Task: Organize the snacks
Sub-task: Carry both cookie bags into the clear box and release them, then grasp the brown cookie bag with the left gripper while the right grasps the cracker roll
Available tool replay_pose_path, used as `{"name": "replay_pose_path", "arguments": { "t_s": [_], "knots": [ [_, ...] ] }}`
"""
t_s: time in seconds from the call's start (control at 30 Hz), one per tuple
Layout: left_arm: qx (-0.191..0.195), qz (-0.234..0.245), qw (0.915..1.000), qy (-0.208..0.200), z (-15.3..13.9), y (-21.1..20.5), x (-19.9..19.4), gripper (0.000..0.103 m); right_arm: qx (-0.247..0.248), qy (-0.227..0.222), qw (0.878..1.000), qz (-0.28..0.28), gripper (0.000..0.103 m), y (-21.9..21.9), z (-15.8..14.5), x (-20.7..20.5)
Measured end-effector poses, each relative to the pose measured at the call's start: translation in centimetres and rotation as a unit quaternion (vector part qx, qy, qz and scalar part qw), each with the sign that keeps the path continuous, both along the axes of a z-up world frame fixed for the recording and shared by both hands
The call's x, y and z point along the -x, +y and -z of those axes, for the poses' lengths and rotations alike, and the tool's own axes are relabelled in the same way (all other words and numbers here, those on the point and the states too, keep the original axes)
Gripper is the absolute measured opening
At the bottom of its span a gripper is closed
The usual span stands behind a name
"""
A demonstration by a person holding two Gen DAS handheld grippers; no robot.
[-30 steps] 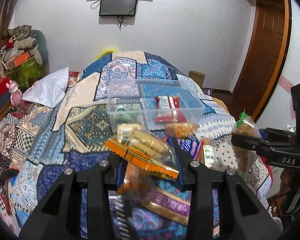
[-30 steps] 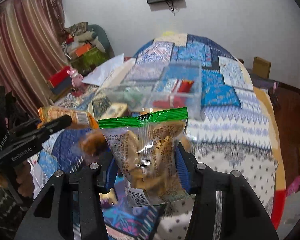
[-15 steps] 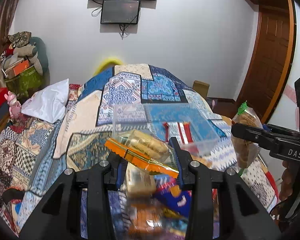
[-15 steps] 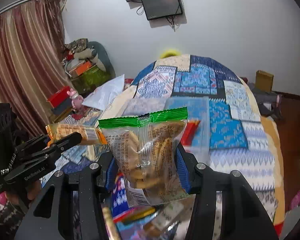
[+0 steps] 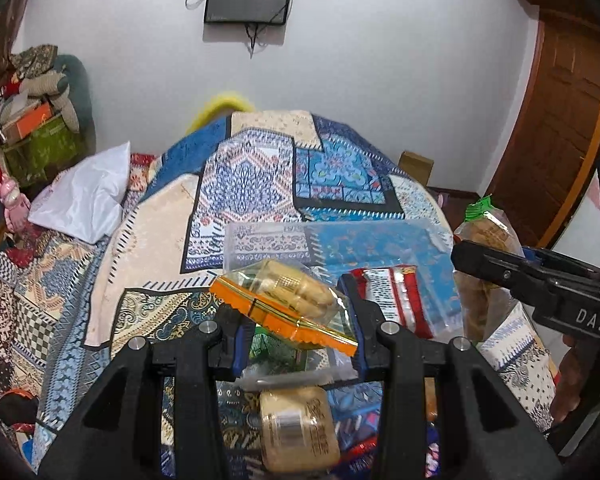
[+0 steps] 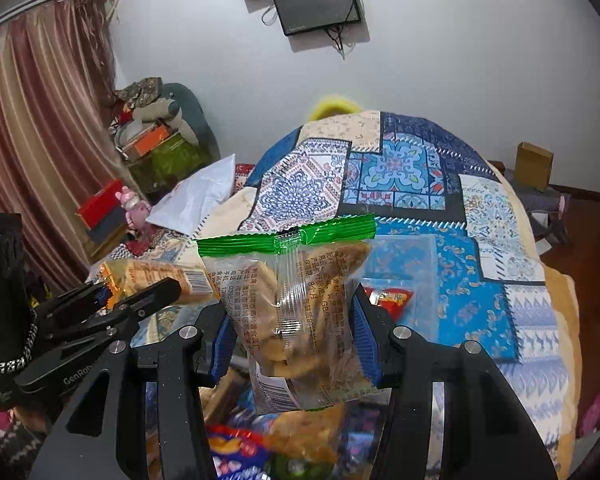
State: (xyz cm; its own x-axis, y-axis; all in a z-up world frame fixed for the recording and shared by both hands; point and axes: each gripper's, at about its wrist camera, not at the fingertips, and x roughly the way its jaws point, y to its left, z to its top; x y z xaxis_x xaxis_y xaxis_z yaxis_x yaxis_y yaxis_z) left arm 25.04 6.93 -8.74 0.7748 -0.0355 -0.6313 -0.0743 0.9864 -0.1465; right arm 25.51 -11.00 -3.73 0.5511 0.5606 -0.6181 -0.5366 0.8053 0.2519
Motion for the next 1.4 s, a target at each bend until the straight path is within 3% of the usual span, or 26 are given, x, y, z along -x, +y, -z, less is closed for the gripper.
{"name": "replay_pose_path", "arguments": {
  "t_s": [0.3,0.6,0.67,0.73,0.87,1.4],
  "knots": [
    [0.003,-0.002,0.999,0.045,2.8,0.8,-3.5,0.039,0.035,0.029,0.999,-0.004,0.047,2.2,3.0,-2.7],
    [-0.012,0.004,0.9981,0.06,4.1,0.2,-4.6,0.04,0.052,0.04,0.998,-0.004,0.048,3.2,4.2,-3.6],
    [-0.014,0.005,0.9979,0.062,4.2,0.1,-4.5,0.046,0.06,0.044,0.997,0.003,0.049,3.4,4.3,-3.7],
    [-0.017,0.002,0.9982,0.058,4.1,0.0,-4.1,0.06,0.065,0.047,0.997,0.003,0.051,3.5,4.4,-3.7],
    [-0.026,0.001,0.9988,0.041,3.2,0.0,-3.2,0.062,0.065,0.04,0.997,0.002,0.07,3.2,3.8,-3.0],
    [-0.033,-0.006,0.9993,0.017,-1.0,-0.5,4.9,0.066,0.047,-0.013,0.999,0.011,0.072,-1.5,-1.6,4.0]
  ]
}}
